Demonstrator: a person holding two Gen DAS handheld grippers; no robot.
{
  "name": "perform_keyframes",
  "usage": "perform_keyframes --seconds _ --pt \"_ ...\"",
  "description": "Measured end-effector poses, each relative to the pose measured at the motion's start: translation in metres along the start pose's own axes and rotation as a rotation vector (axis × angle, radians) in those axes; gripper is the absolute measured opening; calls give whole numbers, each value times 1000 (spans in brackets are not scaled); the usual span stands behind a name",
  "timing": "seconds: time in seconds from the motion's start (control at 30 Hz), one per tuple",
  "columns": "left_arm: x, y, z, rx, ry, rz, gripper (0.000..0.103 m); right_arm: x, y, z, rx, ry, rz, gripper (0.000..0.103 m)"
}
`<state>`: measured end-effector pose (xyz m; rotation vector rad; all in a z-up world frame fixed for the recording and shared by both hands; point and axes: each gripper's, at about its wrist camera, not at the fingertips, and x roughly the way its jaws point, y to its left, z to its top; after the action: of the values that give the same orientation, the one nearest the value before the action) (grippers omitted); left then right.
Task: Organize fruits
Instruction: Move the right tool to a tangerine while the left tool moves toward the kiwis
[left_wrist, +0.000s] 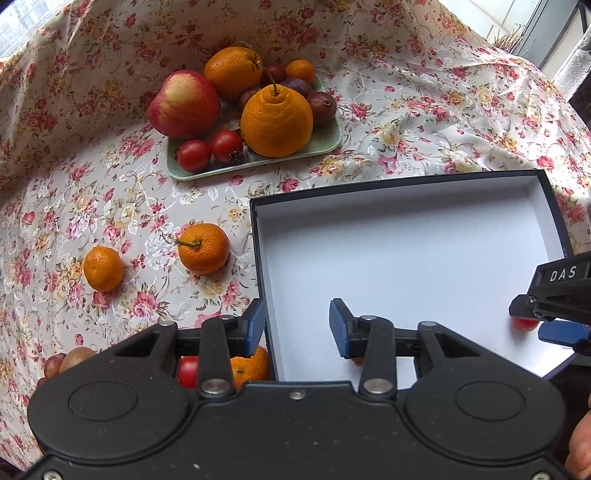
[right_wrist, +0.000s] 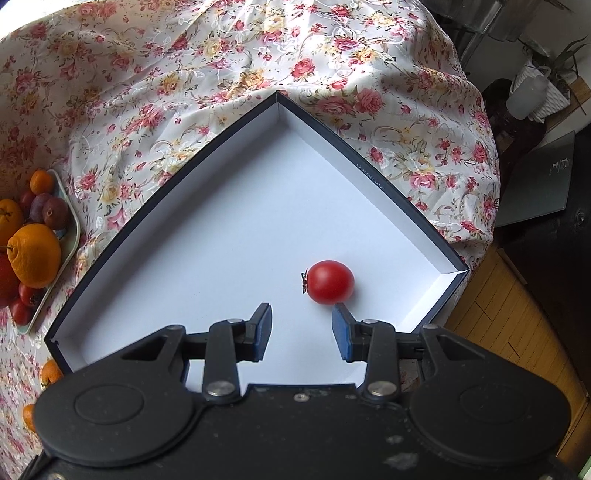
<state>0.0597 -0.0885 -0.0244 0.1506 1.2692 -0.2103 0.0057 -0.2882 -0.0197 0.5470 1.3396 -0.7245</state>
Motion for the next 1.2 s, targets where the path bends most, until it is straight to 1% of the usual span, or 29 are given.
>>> perform_keyframes --seconds 0.17,0.4,0.67,0.8,0.87,1.0,1.2 --pt "-5 22 1 -31 -11 25 49 -5 21 -7 -37 9 27 39" --pt "-10 52 -1 -57 -21 70 49 -16 53 -20 -92 21 87 39" --pt "-16 86 -3 -115 -19 81 49 -25 89 -40 -153 24 125 39" --pt "-23 107 -3 -139 -25 102 49 -26 106 -48 -176 26 138 39" --pt "-25 120 -2 -162 -25 98 49 -27 113 -52 -184 32 147 39" --pt "-27 147 0 -215 -10 62 49 -29 129 -62 -205 41 164 39" --pt "-33 182 -4 -289 -16 79 49 -34 152 -74 -237 40 207 39"
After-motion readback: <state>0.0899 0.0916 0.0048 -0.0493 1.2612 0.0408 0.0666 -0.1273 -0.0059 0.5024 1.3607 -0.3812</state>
